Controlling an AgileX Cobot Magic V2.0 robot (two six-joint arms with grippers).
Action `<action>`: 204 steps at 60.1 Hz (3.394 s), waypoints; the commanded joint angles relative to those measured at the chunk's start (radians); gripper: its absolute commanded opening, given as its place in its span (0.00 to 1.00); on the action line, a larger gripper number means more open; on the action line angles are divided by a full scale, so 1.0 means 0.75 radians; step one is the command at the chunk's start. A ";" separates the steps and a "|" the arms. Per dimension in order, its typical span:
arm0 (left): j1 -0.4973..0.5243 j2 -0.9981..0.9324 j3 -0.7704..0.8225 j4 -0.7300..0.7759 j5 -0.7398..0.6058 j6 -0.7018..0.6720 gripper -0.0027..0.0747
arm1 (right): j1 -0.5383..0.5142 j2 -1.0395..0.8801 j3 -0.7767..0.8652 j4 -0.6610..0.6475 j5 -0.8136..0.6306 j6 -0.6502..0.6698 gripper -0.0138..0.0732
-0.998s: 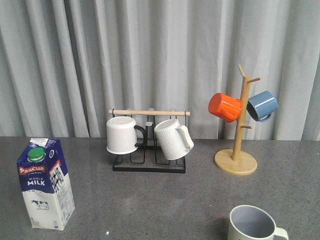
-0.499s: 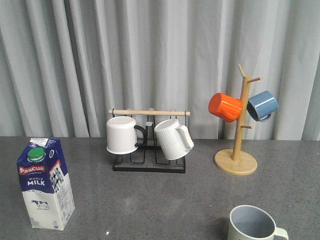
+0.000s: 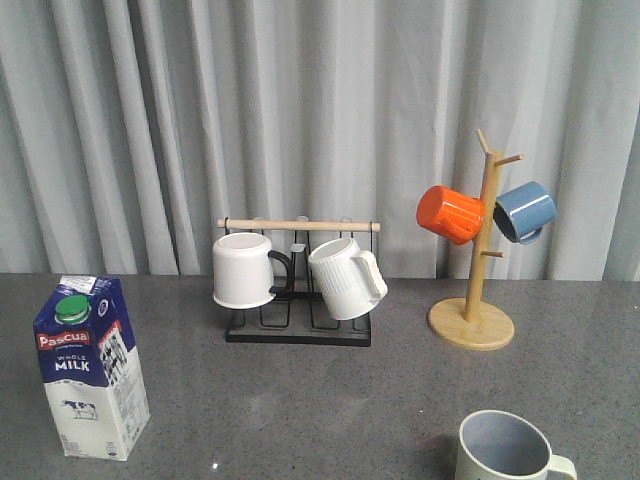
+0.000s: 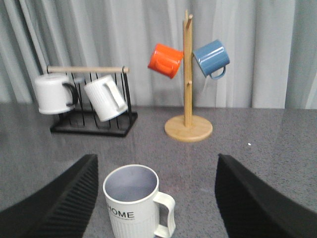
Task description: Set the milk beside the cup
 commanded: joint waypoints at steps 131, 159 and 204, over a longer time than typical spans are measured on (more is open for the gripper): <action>0.000 0.554 -0.370 -0.004 0.054 0.231 0.57 | 0.385 1.684 -0.672 0.055 -0.398 -0.255 0.15; 0.000 0.554 -0.370 -0.004 0.055 0.231 0.57 | 0.398 1.863 -0.797 0.076 -0.180 -0.253 0.33; 0.000 0.554 -0.370 -0.004 0.075 0.231 0.57 | 0.398 1.417 -0.793 0.076 0.409 -0.195 0.58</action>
